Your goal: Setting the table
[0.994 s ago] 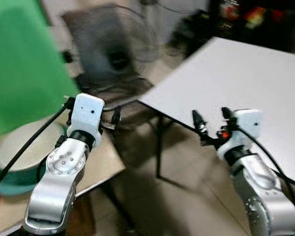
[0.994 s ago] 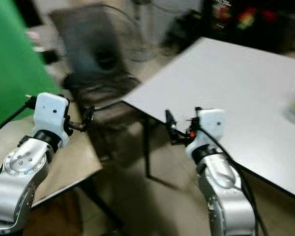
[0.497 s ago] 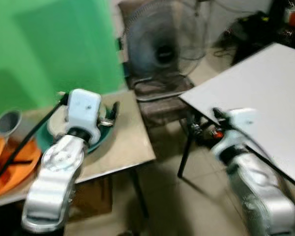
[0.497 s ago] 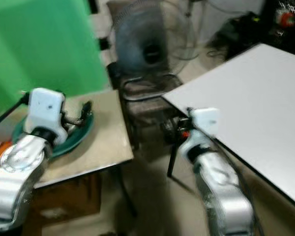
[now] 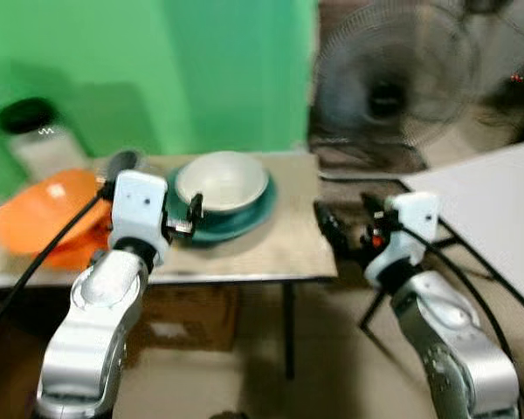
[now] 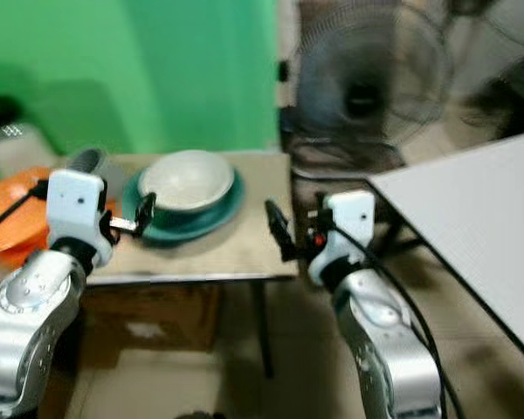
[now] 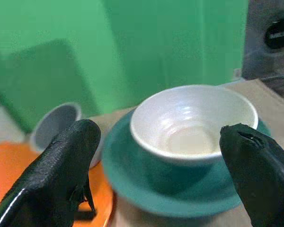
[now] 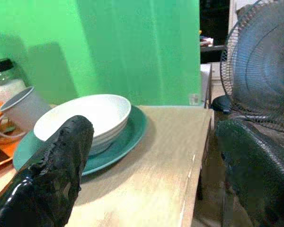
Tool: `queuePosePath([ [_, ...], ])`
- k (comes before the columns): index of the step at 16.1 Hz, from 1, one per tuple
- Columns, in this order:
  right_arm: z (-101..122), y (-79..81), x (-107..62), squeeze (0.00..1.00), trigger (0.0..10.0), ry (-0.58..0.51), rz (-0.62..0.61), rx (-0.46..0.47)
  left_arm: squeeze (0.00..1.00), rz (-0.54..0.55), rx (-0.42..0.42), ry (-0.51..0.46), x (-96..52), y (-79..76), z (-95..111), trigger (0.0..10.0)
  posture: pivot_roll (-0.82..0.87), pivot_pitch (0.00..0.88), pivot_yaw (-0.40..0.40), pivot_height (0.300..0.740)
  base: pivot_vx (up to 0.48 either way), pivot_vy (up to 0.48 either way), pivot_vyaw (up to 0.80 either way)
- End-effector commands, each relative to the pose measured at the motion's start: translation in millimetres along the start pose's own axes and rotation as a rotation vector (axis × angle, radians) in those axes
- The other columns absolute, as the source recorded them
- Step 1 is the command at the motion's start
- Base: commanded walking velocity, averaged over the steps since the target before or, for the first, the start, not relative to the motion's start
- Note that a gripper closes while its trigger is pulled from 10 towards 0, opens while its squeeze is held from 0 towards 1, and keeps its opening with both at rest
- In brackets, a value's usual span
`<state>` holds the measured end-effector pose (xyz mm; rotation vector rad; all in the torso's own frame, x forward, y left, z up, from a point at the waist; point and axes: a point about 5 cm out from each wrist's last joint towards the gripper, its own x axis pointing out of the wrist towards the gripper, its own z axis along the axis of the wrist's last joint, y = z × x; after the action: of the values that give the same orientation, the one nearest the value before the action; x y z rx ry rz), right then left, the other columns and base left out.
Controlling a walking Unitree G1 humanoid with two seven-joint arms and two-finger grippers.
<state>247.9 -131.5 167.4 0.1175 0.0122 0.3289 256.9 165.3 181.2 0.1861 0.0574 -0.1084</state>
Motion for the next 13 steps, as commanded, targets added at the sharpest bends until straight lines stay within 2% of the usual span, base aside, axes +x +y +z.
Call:
queuePosePath([
  [1,-1,-7.3,-0.7,0.86,10.0,-0.001,-0.046,-0.003,0.33,0.015,-0.005,0.006,-1.1,1.4,-3,10.0,-0.10,0.046,0.050,0.740,0.000,0.000,0.00],
  [2,-2,-10.8,-1.0,0.64,10.0,-0.005,-0.071,-0.005,0.32,0.022,-0.003,0.020,-4.2,3.5,-9,10.0,-0.10,0.047,0.043,0.740,0.000,0.000,0.00],
  [3,-2,-12.3,-0.4,0.00,10.0,0.000,-0.075,-0.017,0.32,0.026,-0.004,0.027,-5.7,4.9,-11,10.0,-0.10,0.048,0.041,0.740,0.000,0.000,0.00],
  [7,-2,-19.0,2.0,0.00,10.0,-0.004,-0.103,-0.041,0.31,0.034,0.001,0.034,-9.4,9.9,-15,10.0,-0.10,0.048,0.035,0.740,0.000,0.000,0.00],
  [10,-2,-15.4,3.2,0.00,10.0,-0.001,-0.083,-0.055,0.31,0.034,0.001,0.030,-10.2,11.1,-15,10.0,-0.10,0.046,0.030,0.740,0.165,0.000,0.00],
  [13,-4,-12.6,5.5,0.00,10.0,0.002,-0.080,-0.061,0.31,0.026,0.006,0.017,-9.4,11.3,-12,10.0,-0.09,0.038,0.032,0.740,0.250,0.000,0.70],
])
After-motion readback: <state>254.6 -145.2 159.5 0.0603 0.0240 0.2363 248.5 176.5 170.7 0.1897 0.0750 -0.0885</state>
